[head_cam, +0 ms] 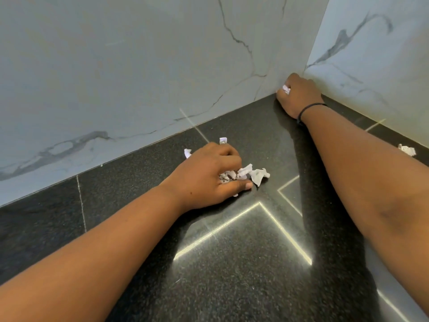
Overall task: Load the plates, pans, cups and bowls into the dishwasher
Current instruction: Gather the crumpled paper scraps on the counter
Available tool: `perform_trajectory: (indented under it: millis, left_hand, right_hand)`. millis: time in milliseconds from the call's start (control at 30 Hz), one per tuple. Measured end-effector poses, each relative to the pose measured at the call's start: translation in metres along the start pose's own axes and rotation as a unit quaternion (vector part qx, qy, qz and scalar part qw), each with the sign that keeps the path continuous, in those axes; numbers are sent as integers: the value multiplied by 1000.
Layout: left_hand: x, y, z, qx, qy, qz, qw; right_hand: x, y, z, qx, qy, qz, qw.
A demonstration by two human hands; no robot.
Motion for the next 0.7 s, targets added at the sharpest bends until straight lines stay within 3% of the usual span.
perform_trajectory:
  millis: [100, 267, 400, 533, 700]
  left_hand:
    - [1, -1, 0, 24, -27, 3, 999]
    - [1, 1, -2, 62, -69, -53, 994]
    - [3, 8, -8, 117, -212, -76, 967]
    - [-6, 13, -5, 77, -271, -132, 950]
    - [-5, 14, -8, 93, -264, -167, 945]
  right_hand:
    - [-1, 11, -6, 8, 11, 14, 1000]
    - [-8, 33, -23, -91, 105, -53, 989]
    - [26, 54, -59, -138, 194, -55, 970]
    - [86, 80, -104, -216, 106, 25, 970]
    - [131, 132, -154, -207, -50, 88, 973]
Point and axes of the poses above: each hand's wrist, its own y-axis away from the middle knuckle, its own z-axis out of the palm, x = y × z, the point moved 5 cm from there along -y, towards the middle knuckle, and after that the axes turned 13 degrees about x, right-handed, at the moved point
